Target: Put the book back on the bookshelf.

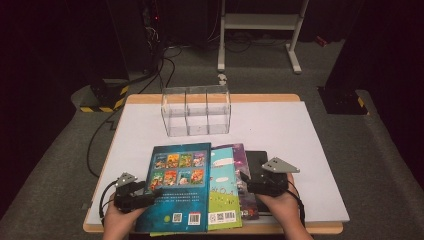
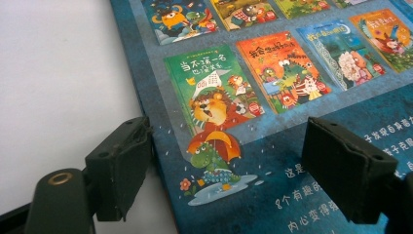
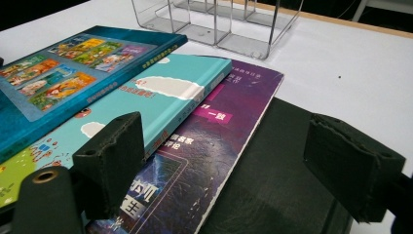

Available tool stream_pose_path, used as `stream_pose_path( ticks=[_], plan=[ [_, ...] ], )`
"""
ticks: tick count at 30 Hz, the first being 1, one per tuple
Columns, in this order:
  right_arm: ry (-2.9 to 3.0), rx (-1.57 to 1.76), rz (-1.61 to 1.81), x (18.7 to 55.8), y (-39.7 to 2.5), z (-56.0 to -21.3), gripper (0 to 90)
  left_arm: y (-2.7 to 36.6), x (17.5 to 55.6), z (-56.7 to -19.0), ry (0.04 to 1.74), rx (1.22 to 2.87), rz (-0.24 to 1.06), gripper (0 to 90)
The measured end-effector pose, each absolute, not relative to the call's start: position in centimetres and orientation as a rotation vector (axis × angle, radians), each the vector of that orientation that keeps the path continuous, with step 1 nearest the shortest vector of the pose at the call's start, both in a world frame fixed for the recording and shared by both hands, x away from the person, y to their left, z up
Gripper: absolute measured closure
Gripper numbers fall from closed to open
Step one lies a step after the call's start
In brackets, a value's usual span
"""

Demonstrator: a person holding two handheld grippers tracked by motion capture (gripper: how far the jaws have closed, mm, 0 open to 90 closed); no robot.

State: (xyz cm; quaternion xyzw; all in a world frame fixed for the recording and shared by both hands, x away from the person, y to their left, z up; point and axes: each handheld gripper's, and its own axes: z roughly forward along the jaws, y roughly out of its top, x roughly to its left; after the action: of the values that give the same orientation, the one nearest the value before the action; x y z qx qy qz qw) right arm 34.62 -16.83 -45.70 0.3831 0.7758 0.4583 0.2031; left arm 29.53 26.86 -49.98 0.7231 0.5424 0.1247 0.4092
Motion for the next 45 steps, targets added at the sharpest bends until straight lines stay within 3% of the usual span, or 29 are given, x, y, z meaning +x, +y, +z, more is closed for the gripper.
stream_pose_path(
  ticks=[5, 45],
  plan=[
    [2.177, 1.041, 1.295, 34.3, -16.8, -45.5, 19.0, 25.8, 29.6, -49.8, 1.34, 1.835, 0.323, 19.3],
    [2.208, 1.124, 1.33, 31.0, -17.5, -46.3, 19.1, 16.8, 31.2, -48.3, 1.068, 1.917, 0.302, 19.4]
  ],
)
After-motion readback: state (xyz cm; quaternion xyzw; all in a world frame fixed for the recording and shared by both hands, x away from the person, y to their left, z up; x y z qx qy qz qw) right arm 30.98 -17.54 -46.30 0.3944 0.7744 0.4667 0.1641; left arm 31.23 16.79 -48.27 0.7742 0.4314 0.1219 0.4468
